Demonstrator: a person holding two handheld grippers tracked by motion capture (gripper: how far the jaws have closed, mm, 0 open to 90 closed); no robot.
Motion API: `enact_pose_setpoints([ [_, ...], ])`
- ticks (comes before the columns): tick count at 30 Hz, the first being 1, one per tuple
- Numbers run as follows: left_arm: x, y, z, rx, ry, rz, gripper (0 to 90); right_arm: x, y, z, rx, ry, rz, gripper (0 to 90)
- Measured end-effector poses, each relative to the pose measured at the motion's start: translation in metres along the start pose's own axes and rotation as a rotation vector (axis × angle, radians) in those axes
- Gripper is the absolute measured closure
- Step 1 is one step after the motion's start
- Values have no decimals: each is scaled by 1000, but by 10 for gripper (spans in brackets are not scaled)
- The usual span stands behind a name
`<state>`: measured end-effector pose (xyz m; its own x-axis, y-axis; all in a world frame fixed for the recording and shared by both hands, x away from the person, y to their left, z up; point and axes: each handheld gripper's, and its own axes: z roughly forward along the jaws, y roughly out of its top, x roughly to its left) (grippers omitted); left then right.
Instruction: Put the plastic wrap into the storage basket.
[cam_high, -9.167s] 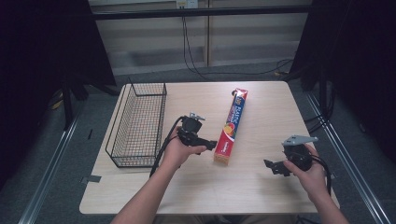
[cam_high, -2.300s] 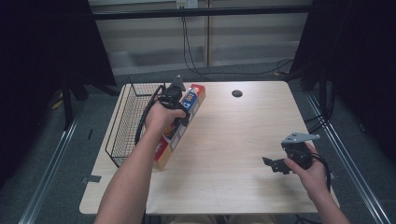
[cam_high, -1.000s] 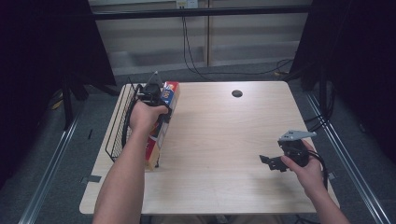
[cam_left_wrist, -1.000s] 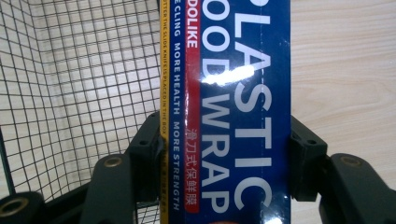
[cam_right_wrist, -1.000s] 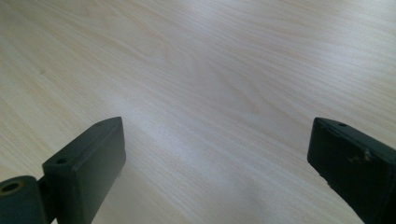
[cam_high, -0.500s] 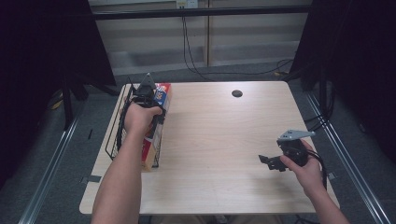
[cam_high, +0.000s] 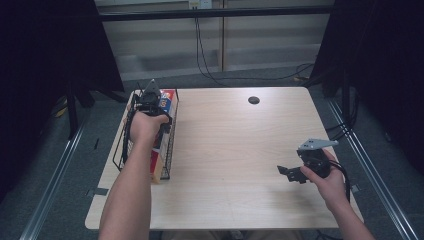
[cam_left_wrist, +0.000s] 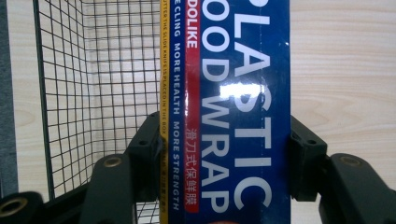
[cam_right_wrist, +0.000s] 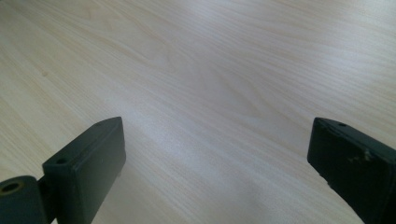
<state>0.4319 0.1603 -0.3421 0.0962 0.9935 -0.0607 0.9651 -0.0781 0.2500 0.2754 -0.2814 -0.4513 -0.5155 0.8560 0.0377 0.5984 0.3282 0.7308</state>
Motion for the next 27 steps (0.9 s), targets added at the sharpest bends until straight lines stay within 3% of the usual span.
enact_pose_setpoints([
  [5, 5, -2, 4, 1, 22, -20, 426, 0, 0, 0, -6, 5, 3, 42],
  [9, 9, -3, 5, 7, -8, -57, 425, 0, 0, 1, -3, 8, 2, 42],
  [17, 18, -6, 9, 4, 5, -99, 425, 1, 1, 0, 0, 9, 4, 42],
  [27, 28, -9, 17, 16, 15, -106, 424, -1, 0, 0, -2, 3, 12, 42],
])
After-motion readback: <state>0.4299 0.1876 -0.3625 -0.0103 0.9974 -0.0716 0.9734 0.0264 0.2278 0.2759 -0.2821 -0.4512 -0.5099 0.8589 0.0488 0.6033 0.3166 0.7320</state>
